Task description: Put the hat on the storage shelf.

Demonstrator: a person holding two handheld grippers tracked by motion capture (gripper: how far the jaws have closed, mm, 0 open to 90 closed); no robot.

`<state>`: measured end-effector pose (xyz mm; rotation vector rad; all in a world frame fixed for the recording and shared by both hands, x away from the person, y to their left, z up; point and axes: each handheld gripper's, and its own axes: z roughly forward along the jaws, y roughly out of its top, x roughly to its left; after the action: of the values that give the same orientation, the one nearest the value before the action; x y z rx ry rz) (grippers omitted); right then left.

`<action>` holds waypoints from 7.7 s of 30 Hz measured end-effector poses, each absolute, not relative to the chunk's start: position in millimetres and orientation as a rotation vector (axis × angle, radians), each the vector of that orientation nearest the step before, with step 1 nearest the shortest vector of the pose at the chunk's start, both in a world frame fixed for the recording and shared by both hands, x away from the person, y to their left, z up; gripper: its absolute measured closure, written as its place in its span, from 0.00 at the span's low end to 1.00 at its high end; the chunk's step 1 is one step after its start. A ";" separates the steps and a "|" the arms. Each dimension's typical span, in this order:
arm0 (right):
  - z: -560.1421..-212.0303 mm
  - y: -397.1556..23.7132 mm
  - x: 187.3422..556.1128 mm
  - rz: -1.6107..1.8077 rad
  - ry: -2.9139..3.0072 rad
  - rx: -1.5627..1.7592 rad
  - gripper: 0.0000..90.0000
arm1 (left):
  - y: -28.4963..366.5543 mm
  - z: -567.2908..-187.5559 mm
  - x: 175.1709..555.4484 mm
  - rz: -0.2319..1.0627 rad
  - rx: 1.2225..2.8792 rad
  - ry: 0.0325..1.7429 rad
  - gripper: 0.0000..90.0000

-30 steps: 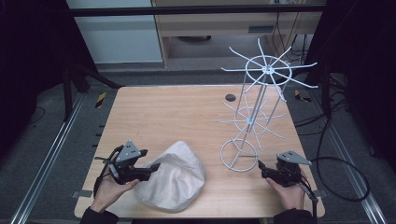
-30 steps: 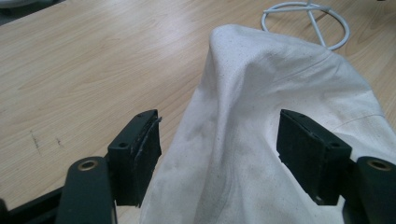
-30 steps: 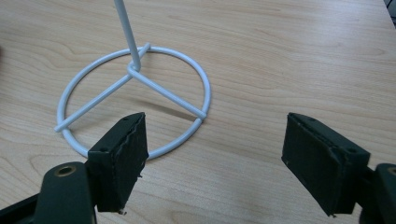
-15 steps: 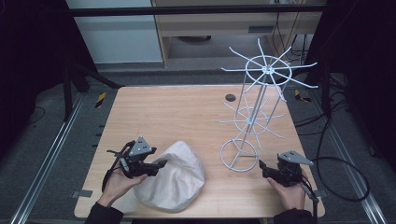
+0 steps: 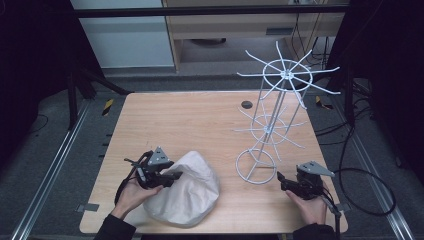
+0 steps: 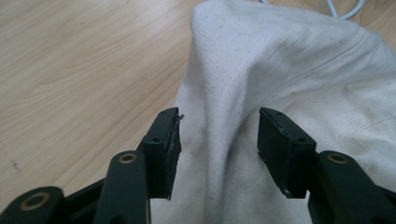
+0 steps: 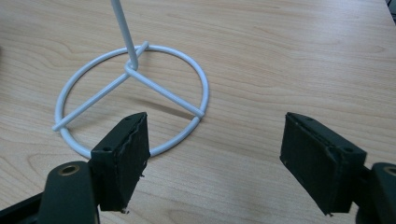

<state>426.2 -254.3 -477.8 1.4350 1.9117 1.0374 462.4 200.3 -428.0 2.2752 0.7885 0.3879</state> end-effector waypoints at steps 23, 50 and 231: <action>-478.8 -255.6 427.4 1.031 1.919 1.432 0.27 | 199.9 -430.3 461.6 0.328 2.284 0.841 0.97; -477.1 -257.6 425.3 1.040 1.904 1.424 0.26 | 244.3 -365.3 428.0 0.448 1.852 0.847 0.98; -479.8 -260.2 425.8 1.048 1.889 1.399 0.24 | 137.8 -295.4 489.4 0.319 1.482 0.671 0.94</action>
<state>425.8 -260.2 -479.8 1.3991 1.8891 1.0482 489.4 137.8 -295.4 1.4816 0.6713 0.3190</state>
